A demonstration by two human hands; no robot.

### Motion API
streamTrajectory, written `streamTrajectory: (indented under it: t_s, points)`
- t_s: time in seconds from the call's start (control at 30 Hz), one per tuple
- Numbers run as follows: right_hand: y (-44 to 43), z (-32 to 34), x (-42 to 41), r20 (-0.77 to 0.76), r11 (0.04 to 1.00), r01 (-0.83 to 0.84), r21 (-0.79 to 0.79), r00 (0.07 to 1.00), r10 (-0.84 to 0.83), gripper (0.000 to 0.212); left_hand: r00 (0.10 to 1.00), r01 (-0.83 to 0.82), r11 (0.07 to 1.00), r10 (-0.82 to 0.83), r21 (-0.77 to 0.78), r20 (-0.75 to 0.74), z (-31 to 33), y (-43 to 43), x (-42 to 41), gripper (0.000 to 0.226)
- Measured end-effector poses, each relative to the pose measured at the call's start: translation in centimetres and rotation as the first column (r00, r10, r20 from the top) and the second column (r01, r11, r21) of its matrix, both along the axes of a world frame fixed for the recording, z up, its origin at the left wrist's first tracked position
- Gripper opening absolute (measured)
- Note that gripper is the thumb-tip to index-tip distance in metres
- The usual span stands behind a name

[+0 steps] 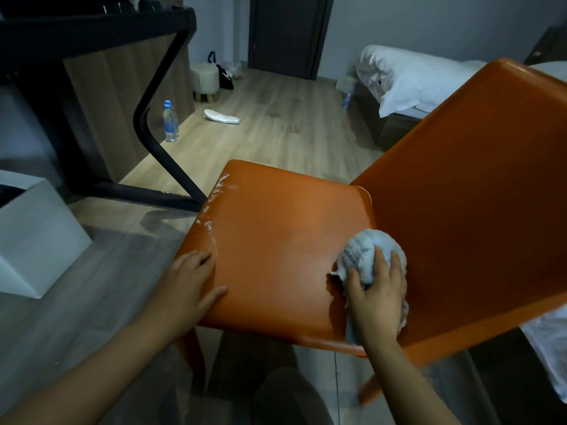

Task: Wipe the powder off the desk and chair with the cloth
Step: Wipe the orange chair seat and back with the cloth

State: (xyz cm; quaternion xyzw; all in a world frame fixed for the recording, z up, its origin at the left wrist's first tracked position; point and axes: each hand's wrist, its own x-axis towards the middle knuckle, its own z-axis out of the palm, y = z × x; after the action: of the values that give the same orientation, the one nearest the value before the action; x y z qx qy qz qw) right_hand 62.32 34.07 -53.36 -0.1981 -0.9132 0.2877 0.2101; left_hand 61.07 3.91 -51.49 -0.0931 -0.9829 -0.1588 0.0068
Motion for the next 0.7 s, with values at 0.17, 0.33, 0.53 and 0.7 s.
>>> streamTrajectory:
  t_s: [0.17, 0.33, 0.53, 0.7]
  points:
    - [-3.9, -0.4, -0.3, -0.041, 0.995, -0.097, 0.036, 0.994, 0.098, 0.066, 1.0, -0.004, 1.0, 0.005, 0.031, -0.012, -0.3, -0.1, 0.1, 0.07]
    - [-7.5, -0.4, -1.2, -0.071, 0.991, -0.129, 0.019, 0.989, 0.13, 0.063, 0.999, -0.021, 0.996, 0.024, 0.084, -0.025, -0.4, -0.2, 0.2, 0.071]
    - [-9.4, -0.6, -1.8, -0.092, 0.986, -0.164, 0.038, 0.982, 0.167, 0.062, 0.994, -0.085, 0.939, 0.104, 0.332, -0.041, -0.5, -1.3, 0.6, 0.065]
    - [-11.4, -0.5, -2.5, -0.122, 0.976, -0.215, 0.023, 0.969, 0.216, 0.061, 0.972, -0.135, 0.889, 0.204, 0.437, -0.114, -2.2, -3.1, 1.6, 0.06]
